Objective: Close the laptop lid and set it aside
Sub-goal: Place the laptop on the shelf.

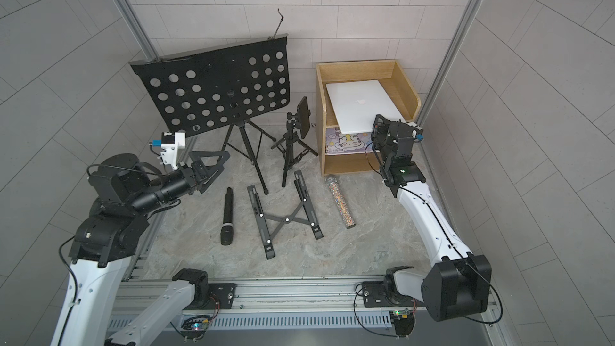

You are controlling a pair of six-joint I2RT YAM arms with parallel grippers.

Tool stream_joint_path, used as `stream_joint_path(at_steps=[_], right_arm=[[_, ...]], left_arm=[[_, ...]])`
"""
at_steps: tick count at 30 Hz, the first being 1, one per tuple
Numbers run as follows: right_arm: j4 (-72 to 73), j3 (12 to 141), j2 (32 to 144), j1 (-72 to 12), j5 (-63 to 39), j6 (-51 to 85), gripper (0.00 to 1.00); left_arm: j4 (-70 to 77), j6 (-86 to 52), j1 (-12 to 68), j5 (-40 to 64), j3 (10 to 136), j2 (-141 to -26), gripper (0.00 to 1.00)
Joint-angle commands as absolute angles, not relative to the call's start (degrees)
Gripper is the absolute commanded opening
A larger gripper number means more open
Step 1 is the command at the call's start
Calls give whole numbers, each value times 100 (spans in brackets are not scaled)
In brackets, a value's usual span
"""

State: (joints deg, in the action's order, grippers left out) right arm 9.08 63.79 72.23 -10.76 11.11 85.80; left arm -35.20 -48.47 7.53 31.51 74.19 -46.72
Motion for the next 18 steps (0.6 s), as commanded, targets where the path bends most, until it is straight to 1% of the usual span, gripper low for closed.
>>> stream_joint_path(at_steps=[1, 4, 7, 10, 18], right_arm=[[1629, 6623, 7261, -1126, 1649, 8561, 5], [1622, 6663, 7346, -1159, 1689, 8571, 5], [1517, 6725, 7410, -1177, 1666, 8578, 11], [1282, 6799, 7461, -1178, 1591, 8578, 19], [835, 6799, 7420, -1152, 1133, 8570, 56]], left_arm=[[-3410, -4807, 779, 3194, 7477, -4688, 100], [-3409, -4808, 795, 3197, 7488, -4702, 100], [-3408, -4799, 800, 3199, 7508, -4711, 100], [-3418, -4787, 804, 3190, 7521, -4720, 100], [-3443, -4748, 799, 3177, 7557, -4720, 100]])
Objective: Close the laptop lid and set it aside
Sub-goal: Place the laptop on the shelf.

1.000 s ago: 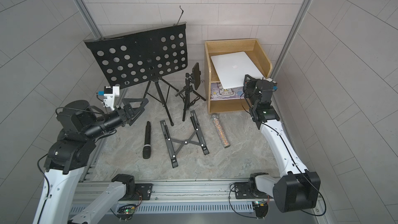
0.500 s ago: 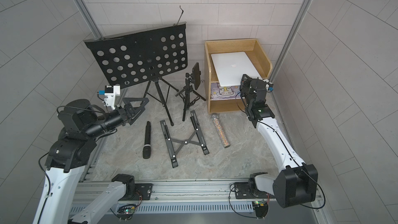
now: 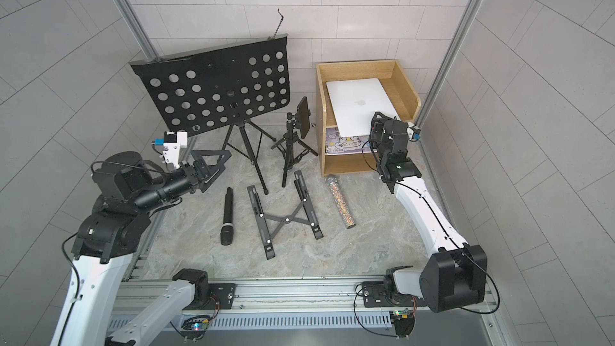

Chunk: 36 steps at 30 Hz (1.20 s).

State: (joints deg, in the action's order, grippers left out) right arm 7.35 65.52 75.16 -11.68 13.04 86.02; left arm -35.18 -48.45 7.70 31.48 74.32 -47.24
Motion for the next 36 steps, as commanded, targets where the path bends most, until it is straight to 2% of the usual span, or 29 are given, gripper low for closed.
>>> stream_joint_path(at_steps=[1, 7, 12, 20, 29, 33, 36], right_arm=[[740, 6795, 7394, -1144, 1039, 8571, 61], [-4, 6861, 7240, -1028, 487, 8455, 86], [-385, 6836, 7231, -934, 64, 8495, 99], [-562, 6425, 6777, -871, -423, 8052, 100], [-919, 5254, 5090, -569, -757, 7409, 100], [-1406, 5129, 4409, -359, -1074, 6988, 100], [-2194, 5306, 3971, -249, -1314, 6152, 100]], left_arm=[[-3449, -4742, 800, 3173, 7565, -4720, 100], [-3463, -4728, 798, 3160, 7554, -4703, 100], [-3462, -4737, 799, 3168, 7525, -4677, 100], [-3695, -4547, 800, 3046, 7527, -4554, 100], [-4081, -4185, 795, 2764, 7580, -4491, 100], [-4245, -3889, 800, 2611, 7663, -4491, 100], [-4509, -3600, 800, 2412, 7698, -4362, 100]])
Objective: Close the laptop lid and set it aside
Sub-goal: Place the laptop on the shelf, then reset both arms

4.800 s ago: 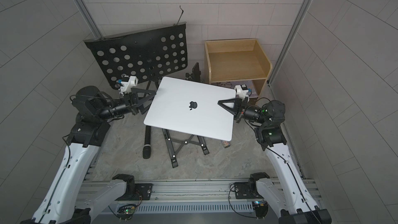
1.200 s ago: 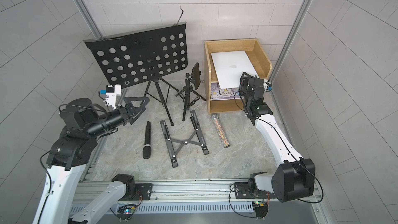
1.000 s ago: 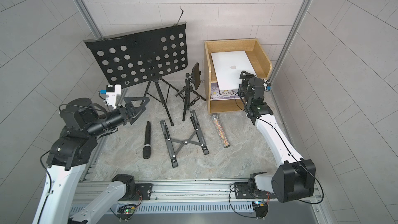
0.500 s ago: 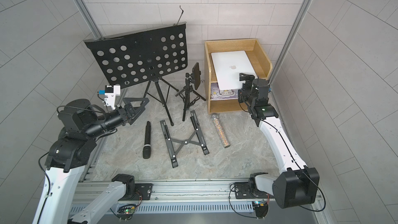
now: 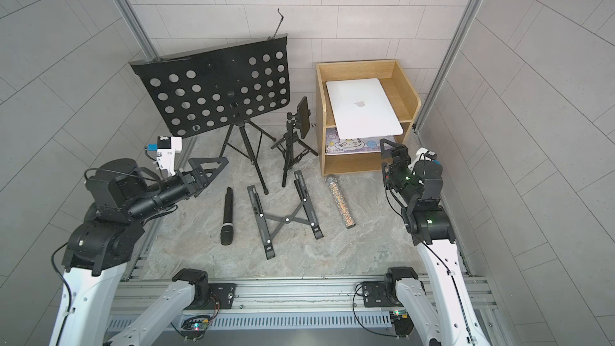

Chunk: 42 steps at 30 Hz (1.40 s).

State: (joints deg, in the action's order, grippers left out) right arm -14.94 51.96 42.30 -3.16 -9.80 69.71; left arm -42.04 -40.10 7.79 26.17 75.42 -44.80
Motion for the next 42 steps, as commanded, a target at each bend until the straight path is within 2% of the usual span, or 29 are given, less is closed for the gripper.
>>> stream_joint_path(at_steps=[1, 5, 9, 16, 20, 24, 28, 33, 38, 42], right_arm=[[-2724, 5466, 3810, -255, -1287, 5613, 100], [-4146, 5873, 3518, -250, -869, 4230, 100], [-5256, 6287, 3693, -263, 138, 3240, 100], [-5602, 6049, 4055, -357, 1909, 2440, 100], [-5416, 5743, 4289, -481, 2845, 2341, 100], [-4936, 5318, 4564, -582, 3191, 1891, 100], [-4060, 4555, 4545, -600, 3296, 1391, 100], [-2822, 3667, 4283, -581, 2967, 953, 100], [-2136, 3115, 4311, -547, 2973, 865, 100], [-1570, 2794, 4295, -509, 2943, 1012, 100]], left_arm=[[-4727, -3395, 802, 2257, 7727, -4283, 100], [-5488, -2700, 800, 1385, 7705, -4090, 100], [-6062, -2006, 821, 343, 7508, -3922, 100], [-6332, -755, 1279, -1552, 6777, -3793, 100], [-6223, -469, 1740, -2389, 6454, -4191, 100], [-6052, -393, 2058, -2501, 6323, -4983, 100], [-5118, -102, 2110, -2525, 5824, -5321, 100], [-3874, 474, 2113, -2600, 4931, -5252, 100], [-3301, 892, 2107, -3045, 4350, -4910, 100], [-3121, 962, 2105, -3009, 4149, -4616, 100]])
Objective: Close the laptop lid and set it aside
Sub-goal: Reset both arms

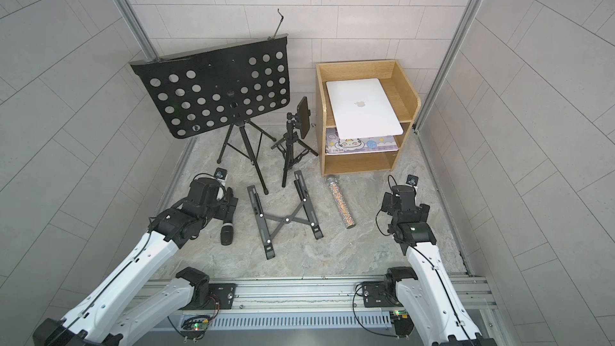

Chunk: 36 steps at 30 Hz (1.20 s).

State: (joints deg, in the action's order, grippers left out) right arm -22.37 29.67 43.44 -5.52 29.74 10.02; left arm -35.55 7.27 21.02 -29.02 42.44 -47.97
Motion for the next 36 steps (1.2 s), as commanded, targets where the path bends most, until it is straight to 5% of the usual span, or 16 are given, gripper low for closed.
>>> stream_joint_path(at_steps=[1, 15, 32, 36], right_arm=[[-1399, 2715, 4298, -502, 2878, 1036, 100], [1751, 1293, 4702, -154, 2443, 1470, 100], [6030, 1685, 8877, 53, 554, 577, 100], [5156, 2099, 8778, 69, 738, 696, 100]], left_arm=[[-3132, 954, 2108, -2943, 4133, -4561, 100], [-3923, 836, 2116, -2334, 4217, -3554, 100], [-4312, 887, 2118, -2224, 4491, -3410, 100], [-4173, 752, 2111, -2535, 4315, -3281, 100]])
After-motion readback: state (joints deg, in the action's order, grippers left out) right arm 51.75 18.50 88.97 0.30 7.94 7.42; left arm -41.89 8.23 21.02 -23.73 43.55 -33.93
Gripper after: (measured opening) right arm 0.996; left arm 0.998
